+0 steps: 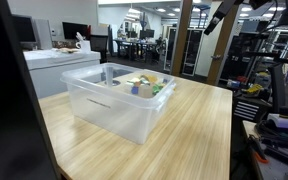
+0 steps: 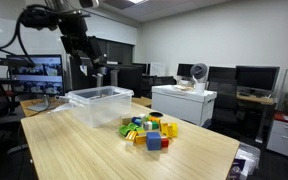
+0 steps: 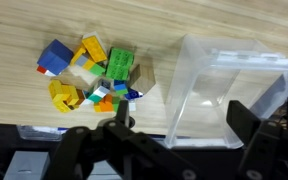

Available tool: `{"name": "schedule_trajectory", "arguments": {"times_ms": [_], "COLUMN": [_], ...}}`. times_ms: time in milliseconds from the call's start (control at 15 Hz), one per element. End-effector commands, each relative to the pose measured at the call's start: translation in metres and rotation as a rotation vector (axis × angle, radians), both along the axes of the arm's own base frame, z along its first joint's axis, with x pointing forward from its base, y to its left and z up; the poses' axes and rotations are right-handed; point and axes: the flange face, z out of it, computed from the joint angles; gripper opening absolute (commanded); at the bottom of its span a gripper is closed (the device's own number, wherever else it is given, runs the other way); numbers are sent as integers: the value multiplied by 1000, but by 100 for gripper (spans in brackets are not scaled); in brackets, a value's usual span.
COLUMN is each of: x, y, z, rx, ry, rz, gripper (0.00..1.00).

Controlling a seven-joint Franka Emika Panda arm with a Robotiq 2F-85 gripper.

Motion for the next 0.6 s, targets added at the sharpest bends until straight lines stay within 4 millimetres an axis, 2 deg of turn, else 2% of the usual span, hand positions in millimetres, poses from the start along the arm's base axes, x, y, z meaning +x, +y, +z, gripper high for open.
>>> {"name": "schedule_trajectory", "arguments": {"times_ms": [0,267,467,533], "x": [35,71,92,97], "y": [-16,-38,-35,-32], "z": [-52,-119,-150,-155], "rx": [-77,-183,-197,-200], "ry": [-32,-61,27,43], "rz": [-82,-153,-159,-153], "gripper": [100,100,100,100]}}
